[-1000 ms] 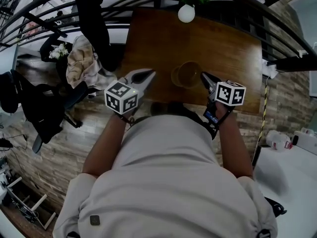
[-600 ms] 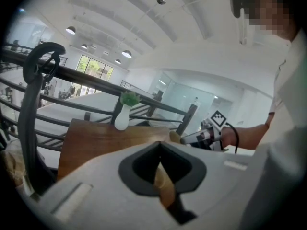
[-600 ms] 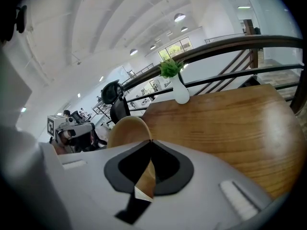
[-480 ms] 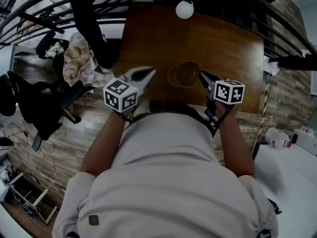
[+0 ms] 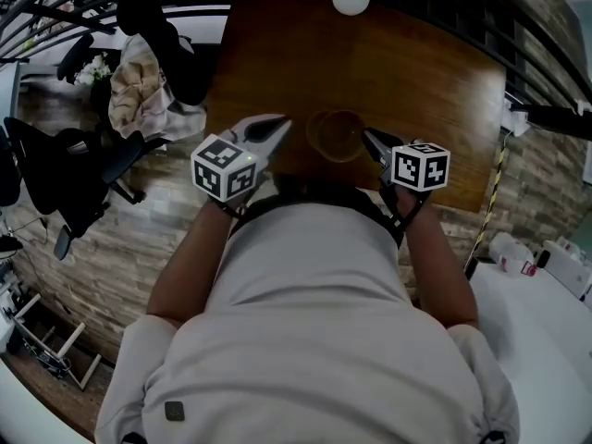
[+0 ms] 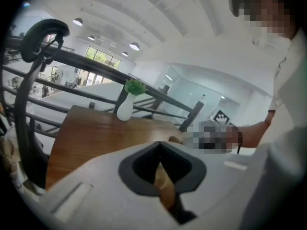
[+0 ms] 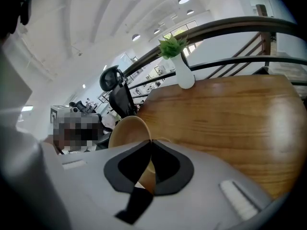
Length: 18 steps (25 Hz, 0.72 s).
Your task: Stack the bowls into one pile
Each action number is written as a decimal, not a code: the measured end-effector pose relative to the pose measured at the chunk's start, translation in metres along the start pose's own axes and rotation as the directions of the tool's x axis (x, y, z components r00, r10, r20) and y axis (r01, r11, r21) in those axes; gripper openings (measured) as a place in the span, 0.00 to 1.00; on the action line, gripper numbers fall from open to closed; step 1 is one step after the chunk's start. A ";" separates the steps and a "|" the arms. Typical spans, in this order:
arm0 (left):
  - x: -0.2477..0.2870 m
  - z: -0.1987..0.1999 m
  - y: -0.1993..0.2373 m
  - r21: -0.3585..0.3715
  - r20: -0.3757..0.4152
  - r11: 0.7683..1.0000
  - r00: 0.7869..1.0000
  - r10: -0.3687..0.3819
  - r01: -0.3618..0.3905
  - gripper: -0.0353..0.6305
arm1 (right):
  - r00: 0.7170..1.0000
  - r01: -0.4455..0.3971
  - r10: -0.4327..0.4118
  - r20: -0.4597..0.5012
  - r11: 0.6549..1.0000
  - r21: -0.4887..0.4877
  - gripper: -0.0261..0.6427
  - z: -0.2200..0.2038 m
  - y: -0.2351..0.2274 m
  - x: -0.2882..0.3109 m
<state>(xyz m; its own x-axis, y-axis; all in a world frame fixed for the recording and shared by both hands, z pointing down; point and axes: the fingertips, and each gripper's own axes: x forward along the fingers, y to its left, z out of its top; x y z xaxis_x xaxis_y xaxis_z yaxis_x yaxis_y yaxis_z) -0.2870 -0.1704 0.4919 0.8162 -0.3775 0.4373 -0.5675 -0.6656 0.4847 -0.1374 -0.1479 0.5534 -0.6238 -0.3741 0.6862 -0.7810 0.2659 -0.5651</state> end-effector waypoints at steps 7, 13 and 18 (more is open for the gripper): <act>0.020 -0.022 0.011 -0.049 -0.037 0.999 0.999 0.019 -0.021 0.06 | 0.997 -0.036 0.036 -0.075 0.999 -0.006 0.06 -0.015 -0.012 0.025; 0.033 -0.042 0.017 -0.082 -0.070 0.996 0.997 0.027 -0.033 0.06 | 0.991 -0.062 0.063 -0.121 0.998 0.012 0.07 -0.031 -0.023 0.044; 0.040 -0.055 0.020 -0.108 -0.096 0.993 0.995 0.030 -0.041 0.06 | 0.987 -0.073 0.076 -0.139 0.997 0.024 0.07 -0.034 -0.030 0.053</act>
<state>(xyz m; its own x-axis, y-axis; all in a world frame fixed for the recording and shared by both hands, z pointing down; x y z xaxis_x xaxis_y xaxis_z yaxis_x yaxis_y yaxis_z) -0.2712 -0.1638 0.5607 0.7845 -0.3342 0.5224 -0.6087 -0.5761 0.5455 -0.1481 -0.1451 0.6225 -0.6792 -0.2254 0.6985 -0.7323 0.2711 -0.6246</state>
